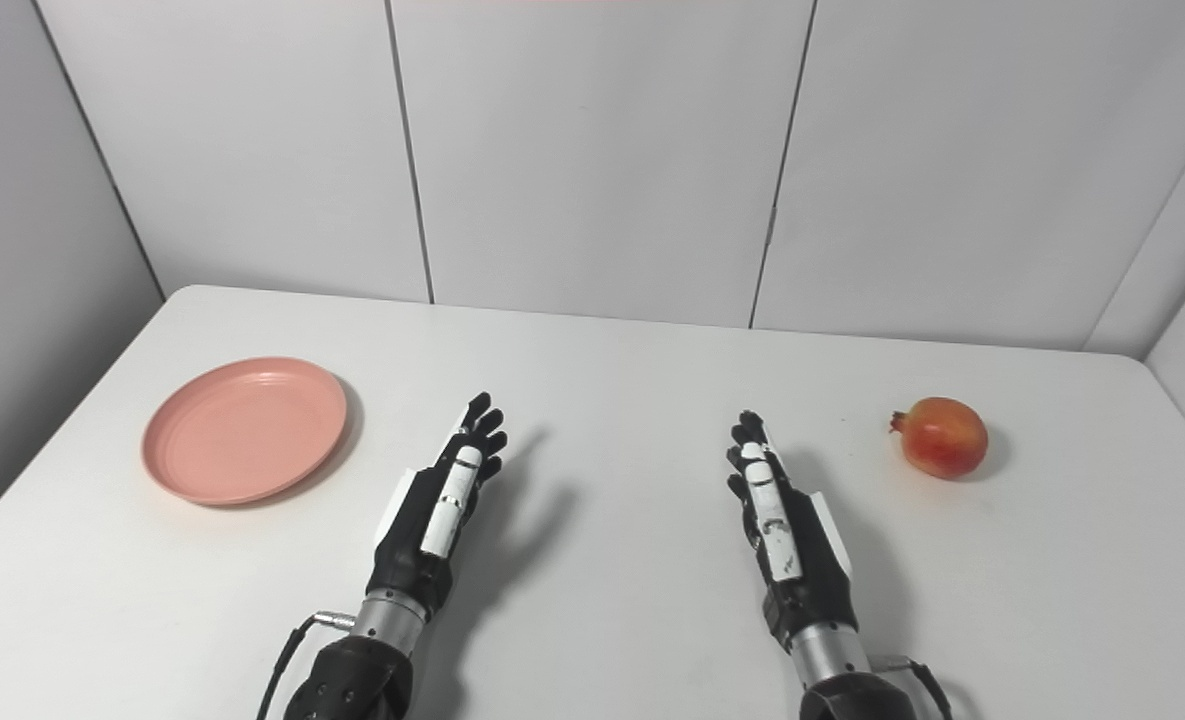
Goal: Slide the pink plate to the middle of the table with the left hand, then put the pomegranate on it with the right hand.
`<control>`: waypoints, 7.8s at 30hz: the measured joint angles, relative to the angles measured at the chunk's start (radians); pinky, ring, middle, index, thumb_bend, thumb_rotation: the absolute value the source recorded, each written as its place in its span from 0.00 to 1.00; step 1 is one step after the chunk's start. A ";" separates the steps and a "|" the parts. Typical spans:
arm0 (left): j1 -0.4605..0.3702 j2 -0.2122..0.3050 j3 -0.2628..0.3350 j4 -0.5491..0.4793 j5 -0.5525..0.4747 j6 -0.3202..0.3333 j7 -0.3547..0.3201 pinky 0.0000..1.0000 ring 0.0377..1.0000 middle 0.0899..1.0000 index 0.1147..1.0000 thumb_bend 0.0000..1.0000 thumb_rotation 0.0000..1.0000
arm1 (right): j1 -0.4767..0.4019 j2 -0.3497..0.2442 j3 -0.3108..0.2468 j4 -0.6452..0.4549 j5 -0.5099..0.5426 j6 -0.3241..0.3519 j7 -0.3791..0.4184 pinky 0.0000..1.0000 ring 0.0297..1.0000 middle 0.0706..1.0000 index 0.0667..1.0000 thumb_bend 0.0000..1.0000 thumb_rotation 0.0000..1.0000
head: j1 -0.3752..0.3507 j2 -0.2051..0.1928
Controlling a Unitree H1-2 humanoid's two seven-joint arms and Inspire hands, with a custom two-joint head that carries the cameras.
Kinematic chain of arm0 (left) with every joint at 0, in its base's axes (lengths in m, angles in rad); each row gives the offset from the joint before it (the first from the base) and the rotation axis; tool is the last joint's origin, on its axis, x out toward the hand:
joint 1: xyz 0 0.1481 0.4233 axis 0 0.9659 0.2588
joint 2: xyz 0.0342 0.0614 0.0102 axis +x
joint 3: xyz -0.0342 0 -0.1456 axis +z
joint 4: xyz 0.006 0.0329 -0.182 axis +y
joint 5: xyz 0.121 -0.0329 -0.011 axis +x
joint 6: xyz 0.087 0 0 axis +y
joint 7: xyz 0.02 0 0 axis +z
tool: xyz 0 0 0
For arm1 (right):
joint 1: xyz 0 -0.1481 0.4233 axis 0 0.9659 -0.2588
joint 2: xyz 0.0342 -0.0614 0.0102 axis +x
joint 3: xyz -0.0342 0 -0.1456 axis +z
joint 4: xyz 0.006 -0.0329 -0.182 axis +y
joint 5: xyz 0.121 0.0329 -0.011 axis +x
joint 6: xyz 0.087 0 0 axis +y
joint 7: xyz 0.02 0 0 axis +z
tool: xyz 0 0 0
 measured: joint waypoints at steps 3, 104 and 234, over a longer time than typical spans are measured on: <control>0.000 -0.018 -0.009 0.009 0.016 0.002 0.006 0.95 0.95 0.96 0.95 0.41 1.00 | 0.000 -0.015 -0.005 0.000 0.010 0.000 0.010 1.00 1.00 1.00 0.99 0.19 1.00 | 0.025 -0.011; -0.290 0.246 0.336 -0.240 -0.076 0.144 0.031 0.85 0.86 0.86 0.84 0.45 1.00 | 0.027 -0.037 0.006 -0.030 0.042 -0.008 0.039 1.00 1.00 1.00 1.00 0.14 1.00 | 0.186 -0.107; -0.257 0.396 0.498 0.472 -0.446 -0.054 -0.053 0.95 0.94 0.93 0.91 0.36 1.00 | 0.036 -0.063 -0.001 -0.063 0.079 0.012 0.038 1.00 1.00 1.00 1.00 0.13 1.00 | 0.220 -0.095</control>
